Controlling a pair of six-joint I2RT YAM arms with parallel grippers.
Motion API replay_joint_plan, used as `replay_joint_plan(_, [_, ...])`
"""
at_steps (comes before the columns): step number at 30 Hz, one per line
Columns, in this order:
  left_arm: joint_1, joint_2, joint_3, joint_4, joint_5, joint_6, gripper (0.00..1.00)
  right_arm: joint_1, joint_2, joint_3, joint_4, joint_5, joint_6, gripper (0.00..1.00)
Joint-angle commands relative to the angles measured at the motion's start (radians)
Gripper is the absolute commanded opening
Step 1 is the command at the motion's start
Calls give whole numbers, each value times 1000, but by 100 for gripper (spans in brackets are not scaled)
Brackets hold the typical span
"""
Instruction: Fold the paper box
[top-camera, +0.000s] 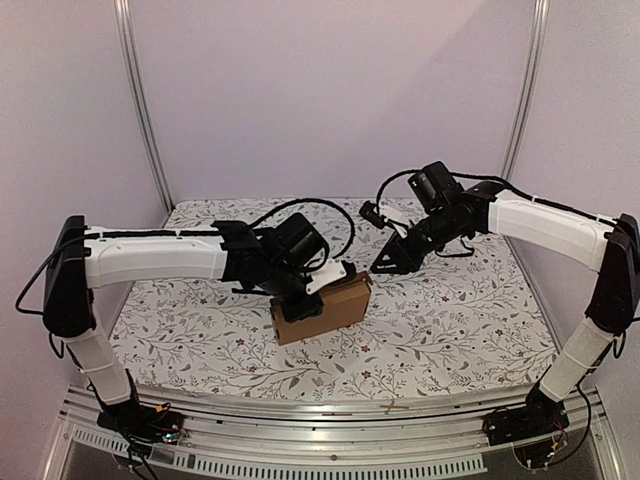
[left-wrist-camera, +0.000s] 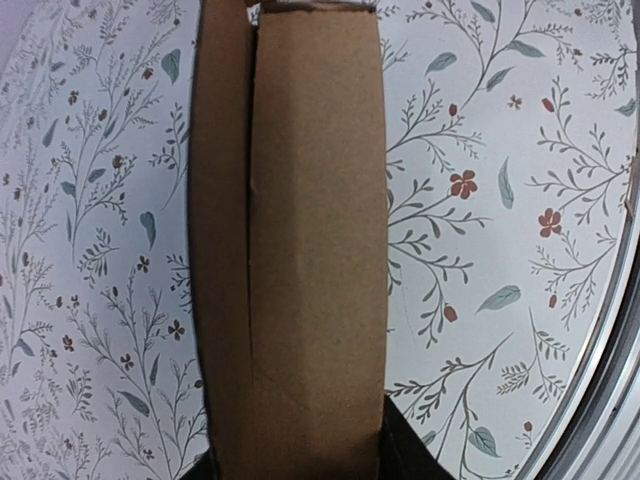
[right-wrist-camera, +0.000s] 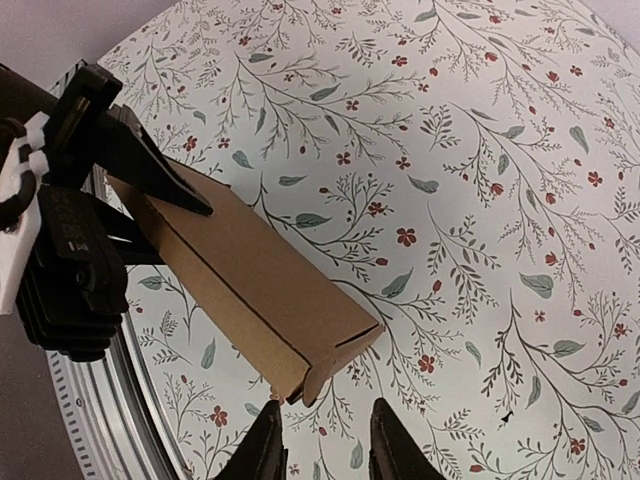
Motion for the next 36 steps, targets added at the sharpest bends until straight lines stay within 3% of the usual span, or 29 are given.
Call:
replay_joint_plan(1, [27,22,10,16,58,-27,36,19,45,5,21,71,97,27])
replay_joint_plan(12, [50,14,1,21,96,-28,36,53,103,51,26,88,89,15])
replay_joint_plan(22, [59,22,-1,29,107,-27,36,58,118,85,15,102,115,15])
replay_joint_plan(27, [62,24,1,32,103,-32,36,59,135,100,0,127,131,1])
replay_joint_plan(36, [76,43,24,41,26,-96,36,76,171,138,-28,167,194,0])
